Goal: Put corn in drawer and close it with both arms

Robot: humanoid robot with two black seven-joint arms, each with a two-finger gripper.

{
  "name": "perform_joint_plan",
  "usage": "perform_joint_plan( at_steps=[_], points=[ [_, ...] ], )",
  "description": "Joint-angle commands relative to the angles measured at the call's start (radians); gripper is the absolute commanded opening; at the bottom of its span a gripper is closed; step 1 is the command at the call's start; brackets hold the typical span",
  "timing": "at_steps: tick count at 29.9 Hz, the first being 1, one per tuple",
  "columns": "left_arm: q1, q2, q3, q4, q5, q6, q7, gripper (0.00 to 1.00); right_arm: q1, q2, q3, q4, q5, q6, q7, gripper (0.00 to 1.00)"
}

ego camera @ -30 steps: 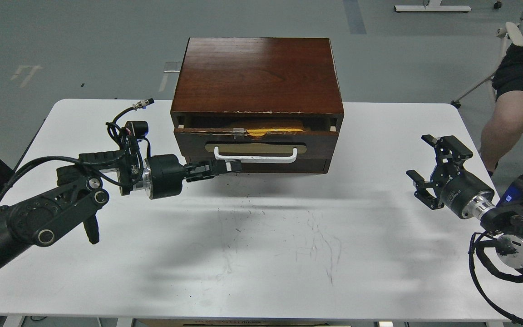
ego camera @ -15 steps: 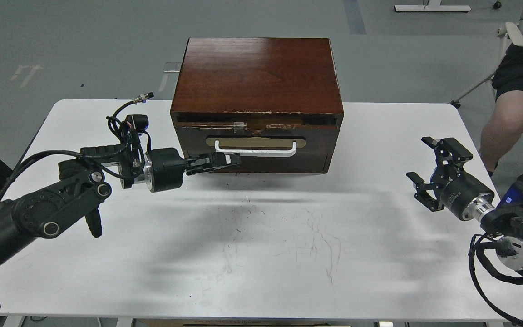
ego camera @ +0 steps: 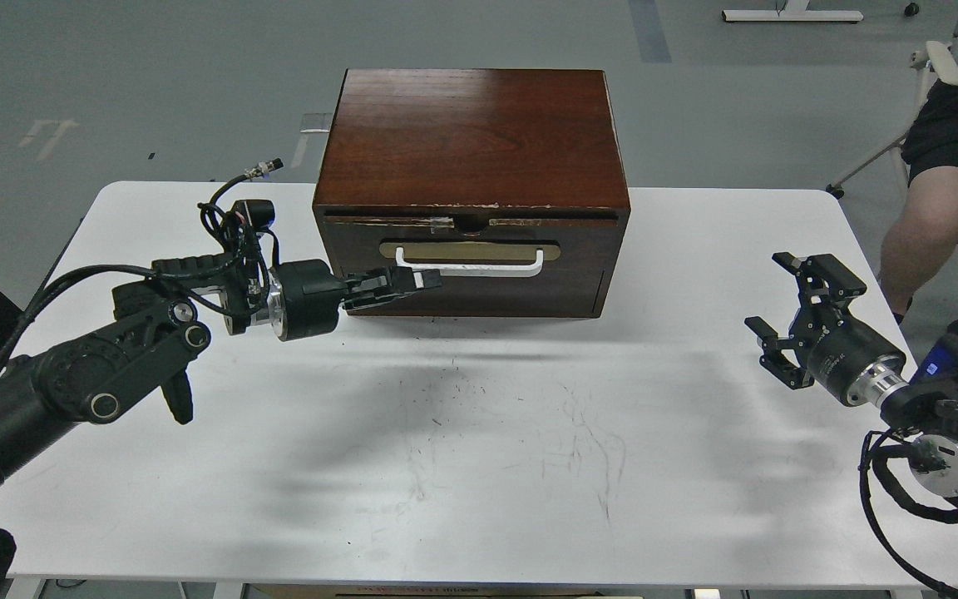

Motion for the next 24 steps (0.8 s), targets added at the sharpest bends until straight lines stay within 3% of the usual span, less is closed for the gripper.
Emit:
perform_joint_plan(
  at_steps=[1,24],
  points=[
    [-0.002,-0.007,0.0,0.011,0.0,0.0,0.0,0.0,0.0,-0.002,0.0,0.0,0.0,0.0,0.0,1.0],
    [-0.019,-0.017,0.015,0.016,-0.003,0.0,0.0,0.0,-0.014,-0.01,0.017,0.0,0.0,-0.001,0.0,1.0]
  ],
)
